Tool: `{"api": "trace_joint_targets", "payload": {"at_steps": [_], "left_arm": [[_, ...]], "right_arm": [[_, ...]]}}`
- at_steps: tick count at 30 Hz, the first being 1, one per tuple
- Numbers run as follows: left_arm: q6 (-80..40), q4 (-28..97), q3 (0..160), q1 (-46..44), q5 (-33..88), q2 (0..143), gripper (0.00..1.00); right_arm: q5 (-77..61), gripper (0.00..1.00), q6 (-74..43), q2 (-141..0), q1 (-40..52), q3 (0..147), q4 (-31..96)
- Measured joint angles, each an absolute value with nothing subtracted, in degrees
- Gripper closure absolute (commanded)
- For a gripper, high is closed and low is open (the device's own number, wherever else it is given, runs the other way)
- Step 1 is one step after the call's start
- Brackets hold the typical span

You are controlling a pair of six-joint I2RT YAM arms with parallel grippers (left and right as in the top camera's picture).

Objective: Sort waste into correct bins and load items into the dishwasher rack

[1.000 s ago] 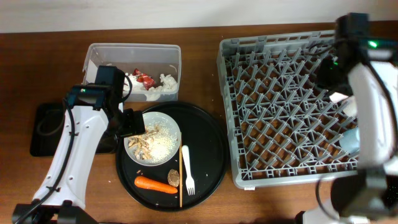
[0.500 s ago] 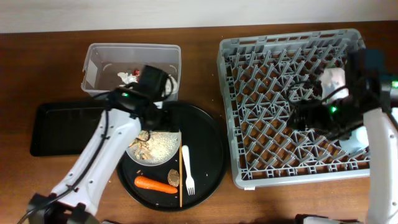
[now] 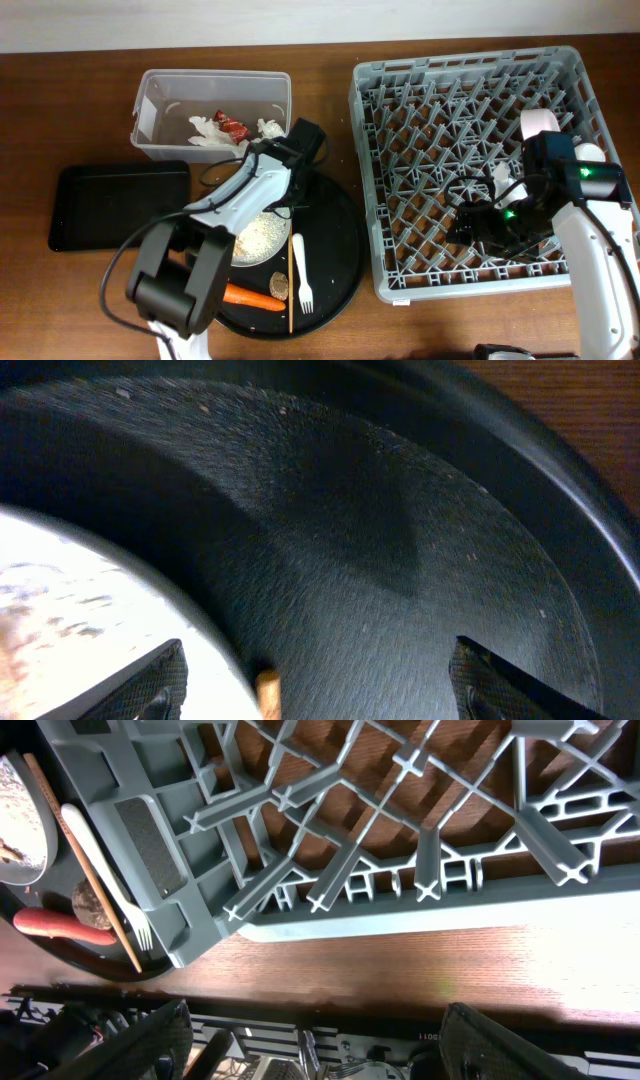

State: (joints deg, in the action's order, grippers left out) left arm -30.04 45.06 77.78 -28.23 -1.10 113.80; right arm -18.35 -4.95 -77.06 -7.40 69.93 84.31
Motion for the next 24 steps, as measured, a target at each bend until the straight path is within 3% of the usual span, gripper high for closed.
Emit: {"api": "trace_joint_targets", "payload": {"at_steps": [2,3,6,11,17,19,21,24], "left_arm": [[-31.6,44.2,77.9,-28.2,-0.3,115.3,0.34],[-32.1,44.1,78.0,-28.2,-0.2,115.3,0.47],[-33.0,44.2,78.0,-28.2,0.2,115.4,0.65],[-32.4,44.6,78.0,-28.2,0.4,115.5,0.67],[-31.9,45.2,78.0,-28.2,-0.9,115.5,0.85],[-31.6,45.5,78.0,-28.2,-1.3,115.5,0.86],[-31.7,45.6,78.0,-28.2,-1.5,115.5,0.96],[-31.5,46.6,78.7,-28.5,-2.2,115.5,0.97]], "right_arm": [[-18.3,0.17,-5.0,-77.1,-7.4,69.9,84.2],[-18.3,0.17,-5.0,-77.0,-7.4,69.9,84.2],[-18.3,0.17,-5.0,-77.0,-7.4,69.9,84.1],[-18.3,0.17,-5.0,-76.9,-7.4,69.9,84.1],[-18.3,0.17,-5.2,-76.9,-7.4,69.9,84.1],[-18.3,0.17,-5.2,-76.9,-7.4,69.9,84.1],[-18.3,0.17,-5.2,-76.9,-7.4,69.9,84.1],[-18.3,0.17,-5.3,-76.9,-7.4,69.9,84.1]]}}
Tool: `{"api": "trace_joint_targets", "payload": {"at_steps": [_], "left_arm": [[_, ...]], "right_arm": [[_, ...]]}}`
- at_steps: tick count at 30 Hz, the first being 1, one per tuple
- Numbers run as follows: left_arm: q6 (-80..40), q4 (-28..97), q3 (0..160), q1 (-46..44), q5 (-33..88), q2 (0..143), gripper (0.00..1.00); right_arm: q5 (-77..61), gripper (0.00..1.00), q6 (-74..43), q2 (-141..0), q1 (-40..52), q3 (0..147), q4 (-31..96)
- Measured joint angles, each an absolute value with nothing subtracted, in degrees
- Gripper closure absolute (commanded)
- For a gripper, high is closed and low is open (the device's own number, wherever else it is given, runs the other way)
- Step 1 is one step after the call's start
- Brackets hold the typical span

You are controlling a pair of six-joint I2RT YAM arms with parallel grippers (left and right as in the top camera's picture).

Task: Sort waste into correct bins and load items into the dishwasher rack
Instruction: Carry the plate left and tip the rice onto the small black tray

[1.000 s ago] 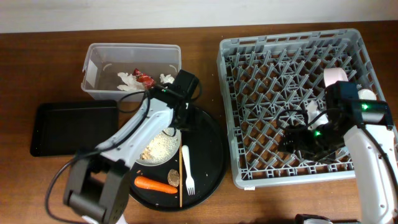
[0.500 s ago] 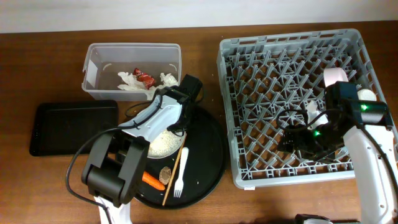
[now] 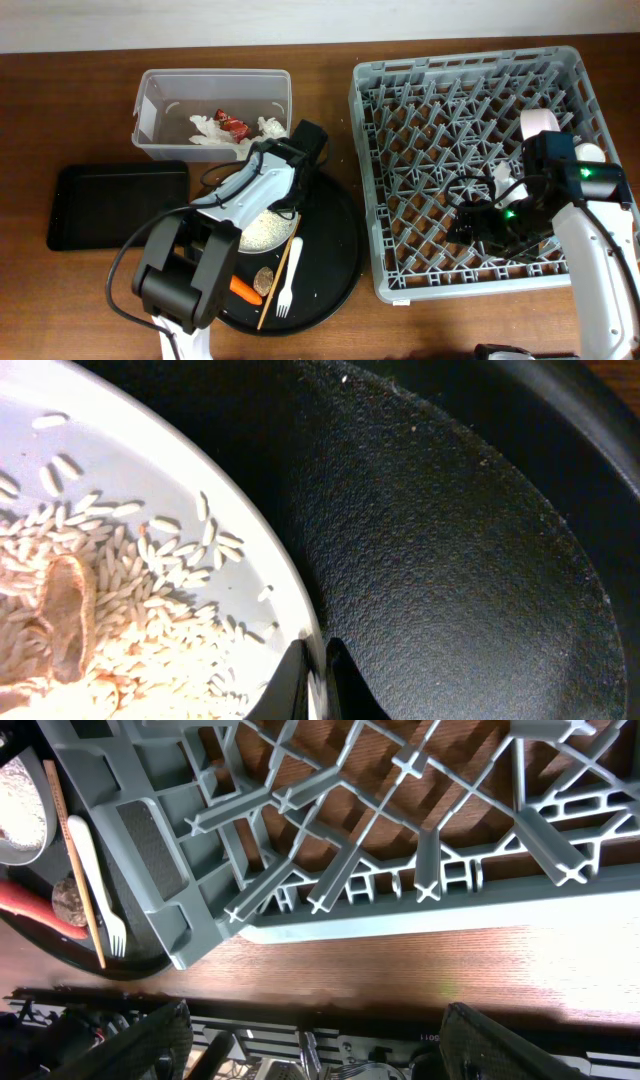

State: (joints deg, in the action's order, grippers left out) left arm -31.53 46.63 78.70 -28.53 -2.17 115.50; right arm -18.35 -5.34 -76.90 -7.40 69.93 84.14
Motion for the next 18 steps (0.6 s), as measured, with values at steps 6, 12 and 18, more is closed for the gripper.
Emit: {"api": "trace_joint_targets", "payload": {"at_steps": [6,12,18], "left_arm": [[-31.5,48.3,78.9,-28.8,-5.0,115.5,0.99],[-31.5,53.8,79.7,-28.8,-7.2,115.8,0.99],[-30.3,62.4,85.1,-28.8,-9.2,117.0,0.99]], "right_arm": [[-18.3,0.17,-5.4,-76.9,-7.4,69.9,84.2],[-18.3,0.17,-5.4,-76.9,-7.4,69.9,84.4],[-18.3,0.17,-5.4,-76.9,-7.4,69.9,84.4]]}}
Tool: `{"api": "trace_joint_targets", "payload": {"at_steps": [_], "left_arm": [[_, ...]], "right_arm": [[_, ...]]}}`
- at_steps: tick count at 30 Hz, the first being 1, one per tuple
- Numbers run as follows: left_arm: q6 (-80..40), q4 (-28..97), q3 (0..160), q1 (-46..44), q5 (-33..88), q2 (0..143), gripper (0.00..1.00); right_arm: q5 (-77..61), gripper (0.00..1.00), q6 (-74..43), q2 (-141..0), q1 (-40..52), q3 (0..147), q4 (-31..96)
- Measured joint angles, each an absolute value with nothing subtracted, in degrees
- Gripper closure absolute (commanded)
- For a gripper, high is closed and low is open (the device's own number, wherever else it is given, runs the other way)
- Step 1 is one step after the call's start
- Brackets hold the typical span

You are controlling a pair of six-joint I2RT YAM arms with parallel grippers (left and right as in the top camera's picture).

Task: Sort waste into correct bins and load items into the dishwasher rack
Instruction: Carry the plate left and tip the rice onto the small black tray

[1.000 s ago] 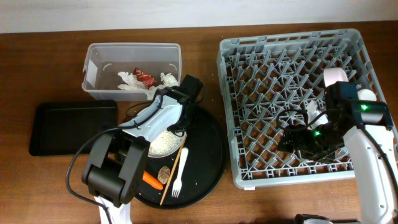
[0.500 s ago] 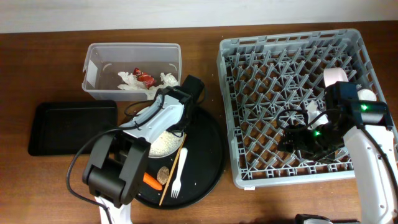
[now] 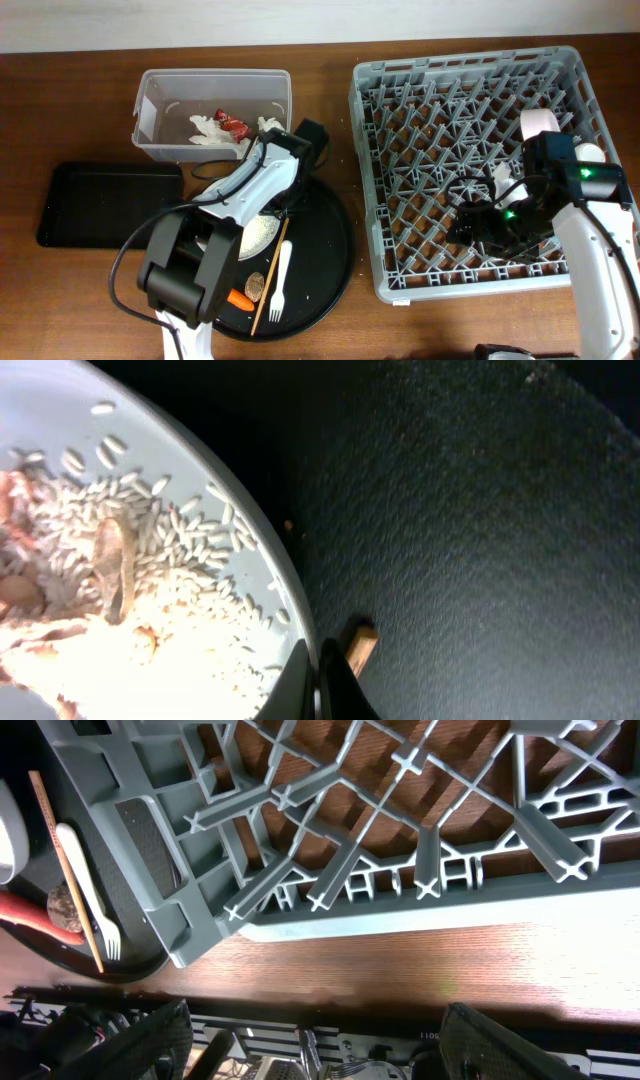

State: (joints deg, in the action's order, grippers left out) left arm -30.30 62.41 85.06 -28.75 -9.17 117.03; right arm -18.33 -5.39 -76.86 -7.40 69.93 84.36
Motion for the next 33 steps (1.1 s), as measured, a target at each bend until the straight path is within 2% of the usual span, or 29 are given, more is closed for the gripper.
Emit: {"api": "trace_joint_targets", "payload": {"at_steps": [14,17,23,33], "left_arm": [[-29.1,79.9,99.1,-32.5,-19.0,117.3,0.99],[-29.1,80.4,100.0,-31.5,-18.9,117.3,0.99],[-25.4,78.6,100.1,-23.1,-16.6,112.4,0.99],[-10.0,73.3,100.1,-3.4,0.1,111.4,0.99]], "right_arm": [[-18.3,0.17,-5.4,-76.8,-7.4,69.9,84.4],[-18.0,0.17,-5.4,-76.8,-7.4,69.9,84.6],[-17.9,0.17,-5.4,-76.8,-7.4,69.9,84.6],[-17.9,0.17,-5.4,-76.8,-7.4,69.9,84.8]]}}
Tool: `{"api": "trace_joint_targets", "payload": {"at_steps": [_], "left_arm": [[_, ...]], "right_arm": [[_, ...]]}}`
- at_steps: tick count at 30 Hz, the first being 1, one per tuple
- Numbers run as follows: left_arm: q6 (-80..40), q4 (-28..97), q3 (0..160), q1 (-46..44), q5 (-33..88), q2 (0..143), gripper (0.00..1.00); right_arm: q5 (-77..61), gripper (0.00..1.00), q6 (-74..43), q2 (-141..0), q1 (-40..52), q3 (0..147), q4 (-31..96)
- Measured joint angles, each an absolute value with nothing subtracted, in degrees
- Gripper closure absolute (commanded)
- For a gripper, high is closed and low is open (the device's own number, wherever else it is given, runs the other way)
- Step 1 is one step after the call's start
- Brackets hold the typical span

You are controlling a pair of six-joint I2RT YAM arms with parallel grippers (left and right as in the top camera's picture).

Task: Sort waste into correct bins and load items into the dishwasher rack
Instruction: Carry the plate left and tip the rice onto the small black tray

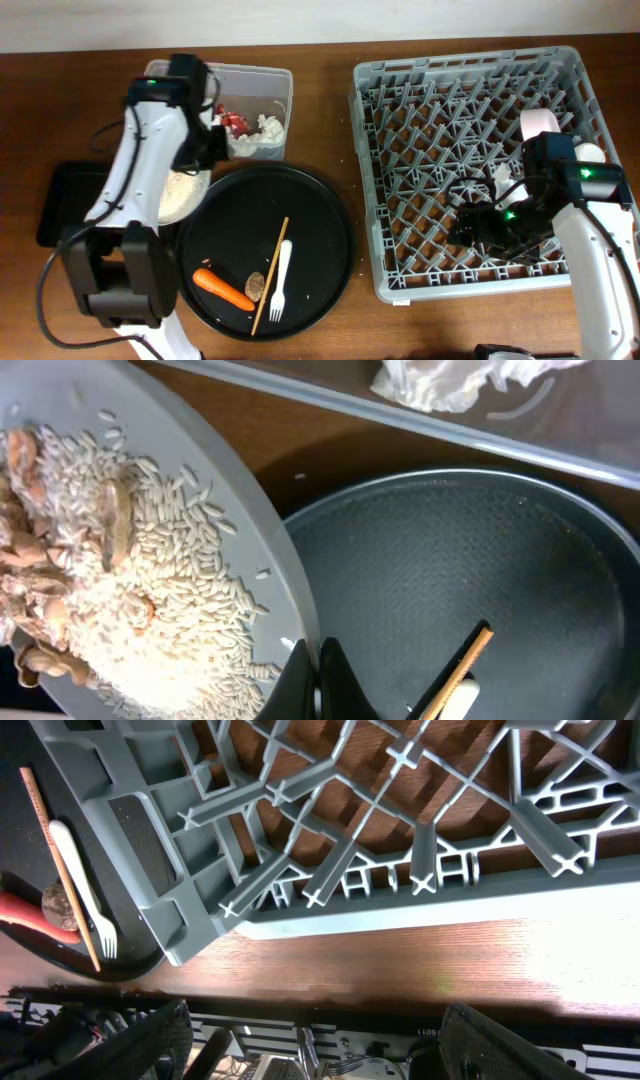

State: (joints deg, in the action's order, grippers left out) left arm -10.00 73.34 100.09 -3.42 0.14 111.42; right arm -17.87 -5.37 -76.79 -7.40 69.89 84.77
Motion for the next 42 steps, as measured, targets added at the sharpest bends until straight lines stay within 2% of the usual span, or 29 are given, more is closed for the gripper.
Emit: {"api": "trace_joint_targets", "payload": {"at_steps": [11,22,32,42], "left_arm": [[3.5,74.6,100.1,12.8,25.9,111.4,0.99],[14.0,82.2,100.1,26.2,51.1,111.4,1.0],[18.2,86.4,100.1,36.4,65.9,111.4,1.0],[21.0,88.2,100.1,38.1,68.4,111.4,1.0]], "right_arm": [[-17.9,0.17,-5.4,-76.8,-7.4,69.9,84.8],[-17.9,0.17,-5.4,-76.8,-7.4,69.9,84.8],[-17.9,0.17,-5.4,-76.8,-7.4,69.9,84.8],[-17.9,0.17,-5.4,-76.8,-7.4,69.9,84.8]]}}
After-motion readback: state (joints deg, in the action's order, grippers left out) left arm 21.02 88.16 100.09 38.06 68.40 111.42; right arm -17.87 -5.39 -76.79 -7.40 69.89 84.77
